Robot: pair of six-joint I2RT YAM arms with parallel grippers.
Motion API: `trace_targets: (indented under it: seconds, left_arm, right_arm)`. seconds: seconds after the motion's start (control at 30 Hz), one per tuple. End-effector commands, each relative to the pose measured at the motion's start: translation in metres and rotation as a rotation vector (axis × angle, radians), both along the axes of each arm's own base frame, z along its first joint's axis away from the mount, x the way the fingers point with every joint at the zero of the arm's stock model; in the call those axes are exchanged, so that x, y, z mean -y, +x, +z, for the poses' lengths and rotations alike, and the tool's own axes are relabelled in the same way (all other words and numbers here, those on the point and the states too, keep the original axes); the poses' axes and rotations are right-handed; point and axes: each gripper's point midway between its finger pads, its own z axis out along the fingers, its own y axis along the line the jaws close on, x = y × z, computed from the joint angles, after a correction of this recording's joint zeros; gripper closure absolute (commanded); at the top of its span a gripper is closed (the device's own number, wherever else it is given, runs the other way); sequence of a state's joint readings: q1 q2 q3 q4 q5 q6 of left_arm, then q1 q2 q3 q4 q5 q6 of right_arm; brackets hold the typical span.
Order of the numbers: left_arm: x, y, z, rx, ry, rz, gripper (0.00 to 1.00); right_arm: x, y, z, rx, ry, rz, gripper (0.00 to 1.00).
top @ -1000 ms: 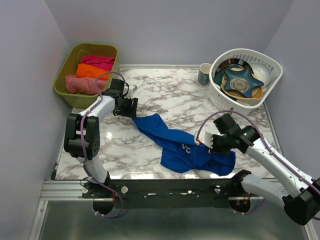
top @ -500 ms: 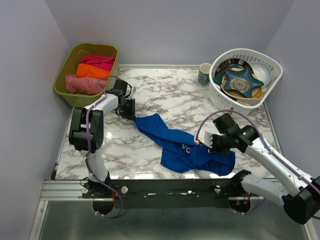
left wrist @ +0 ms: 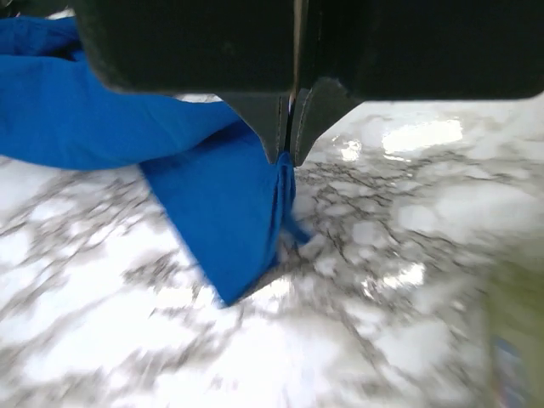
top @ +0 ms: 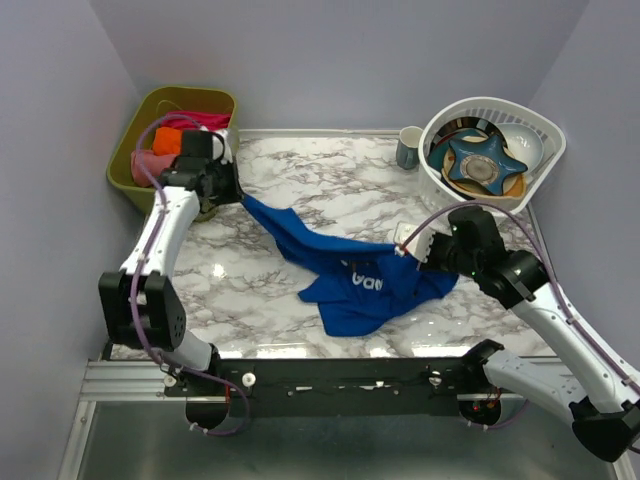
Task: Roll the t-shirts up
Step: Flatten out the T-shirt at the center of the board.
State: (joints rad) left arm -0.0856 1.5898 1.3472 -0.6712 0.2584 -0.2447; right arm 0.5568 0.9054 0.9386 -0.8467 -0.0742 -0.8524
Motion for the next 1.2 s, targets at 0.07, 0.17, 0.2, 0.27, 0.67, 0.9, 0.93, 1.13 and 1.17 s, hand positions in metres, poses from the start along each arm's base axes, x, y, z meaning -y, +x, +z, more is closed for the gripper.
trace_targets:
  seconds: [0.07,0.17,0.2,0.27,0.67,0.9,0.93,1.13,1.17]
  left_arm:
    - [-0.026,-0.030,0.134,0.276,-0.049,0.119,1.00]
    - [-0.025,-0.054,0.161,0.324,-0.068,0.129,1.00]
    - [-0.025,-0.063,0.161,0.312,-0.072,0.128,1.00]
    - [-0.024,-0.078,0.168,0.322,-0.085,0.130,1.00]
    - [-0.006,-0.082,0.074,0.077,-0.200,0.145,1.00]
    - [-0.012,-0.006,0.030,0.011,-0.138,0.158,1.00]
    - [-0.015,0.005,0.013,-0.027,-0.114,0.162,1.00]
    - [-0.025,0.042,0.022,0.037,0.068,-0.060,0.52]
    - [-0.026,0.036,0.018,0.045,0.097,-0.123,0.49]
  right_arm:
    - [-0.004,0.048,0.115,0.426,0.205,-0.120,0.99]
    - [0.000,0.037,0.118,0.425,0.216,-0.114,0.99]
    - [0.002,0.033,0.117,0.423,0.219,-0.117,0.99]
    - [0.009,0.018,0.110,0.420,0.225,-0.104,0.99]
    - [0.039,-0.054,-0.035,0.119,0.071,-0.036,0.99]
    - [0.028,-0.027,-0.076,0.069,0.018,-0.057,0.99]
    - [0.027,-0.024,-0.083,0.043,0.000,-0.059,0.99]
    - [0.032,-0.029,-0.107,-0.056,-0.057,-0.087,0.93]
    - [0.033,-0.031,-0.108,-0.072,-0.059,-0.098,0.92]
